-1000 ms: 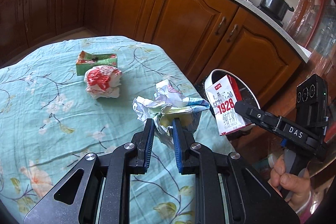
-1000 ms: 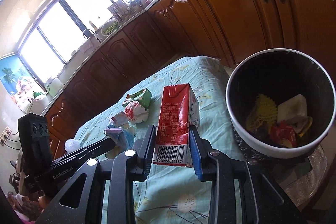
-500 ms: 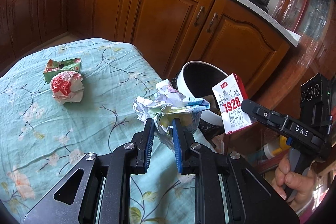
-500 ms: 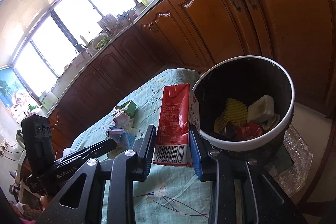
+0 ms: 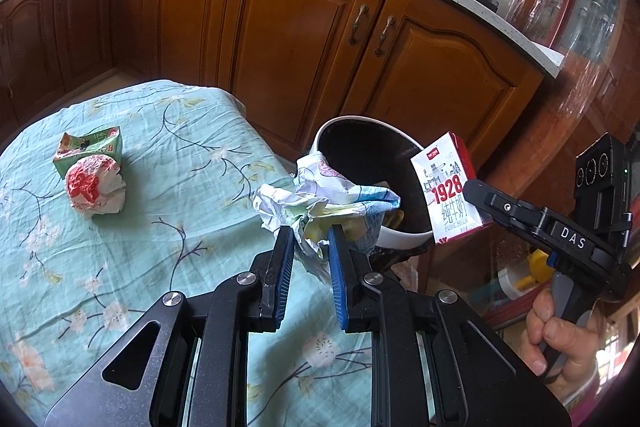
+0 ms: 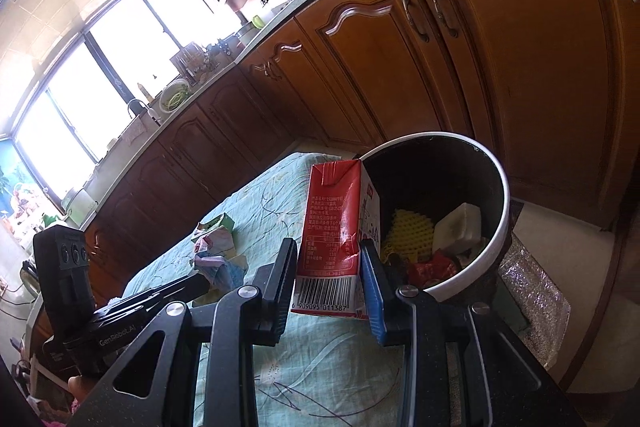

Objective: Collect trash
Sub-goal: 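Carry the wrapper and milk carton over the bin and open both tools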

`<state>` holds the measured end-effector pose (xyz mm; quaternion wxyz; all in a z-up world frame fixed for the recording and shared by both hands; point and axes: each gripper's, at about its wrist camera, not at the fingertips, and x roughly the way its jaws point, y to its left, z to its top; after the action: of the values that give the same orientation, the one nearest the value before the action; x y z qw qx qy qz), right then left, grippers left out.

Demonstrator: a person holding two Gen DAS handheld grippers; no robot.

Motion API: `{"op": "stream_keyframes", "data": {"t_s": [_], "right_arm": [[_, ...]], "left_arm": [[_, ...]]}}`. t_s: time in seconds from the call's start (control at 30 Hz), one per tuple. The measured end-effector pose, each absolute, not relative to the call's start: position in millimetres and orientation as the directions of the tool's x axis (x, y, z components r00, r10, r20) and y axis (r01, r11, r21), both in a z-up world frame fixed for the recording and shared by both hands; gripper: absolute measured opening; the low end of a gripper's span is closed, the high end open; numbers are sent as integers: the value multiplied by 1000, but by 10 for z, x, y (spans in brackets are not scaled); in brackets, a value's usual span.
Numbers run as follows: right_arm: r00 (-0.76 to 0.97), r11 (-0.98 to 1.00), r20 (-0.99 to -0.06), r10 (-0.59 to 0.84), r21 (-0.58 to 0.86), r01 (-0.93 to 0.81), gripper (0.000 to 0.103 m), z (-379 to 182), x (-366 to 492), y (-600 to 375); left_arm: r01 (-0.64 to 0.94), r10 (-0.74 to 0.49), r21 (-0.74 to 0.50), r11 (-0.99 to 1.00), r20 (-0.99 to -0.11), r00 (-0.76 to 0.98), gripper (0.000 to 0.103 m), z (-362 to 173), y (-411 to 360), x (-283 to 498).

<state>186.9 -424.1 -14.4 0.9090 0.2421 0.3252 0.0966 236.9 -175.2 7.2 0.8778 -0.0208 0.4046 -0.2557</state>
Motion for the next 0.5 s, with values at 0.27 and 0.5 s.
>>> {"op": "stream_keyframes", "data": {"t_s": [0.27, 0.5], "right_arm": [[778, 871, -553, 298, 490, 14, 32, -141, 1921, -4448], [781, 873, -558, 280, 487, 34, 32, -173, 1962, -4555]], "left_arm": [[469, -476, -227, 854, -708, 523, 16, 97, -2009, 2488], [494, -478, -208, 844, -709, 519, 16, 142, -2178, 2548]]}}
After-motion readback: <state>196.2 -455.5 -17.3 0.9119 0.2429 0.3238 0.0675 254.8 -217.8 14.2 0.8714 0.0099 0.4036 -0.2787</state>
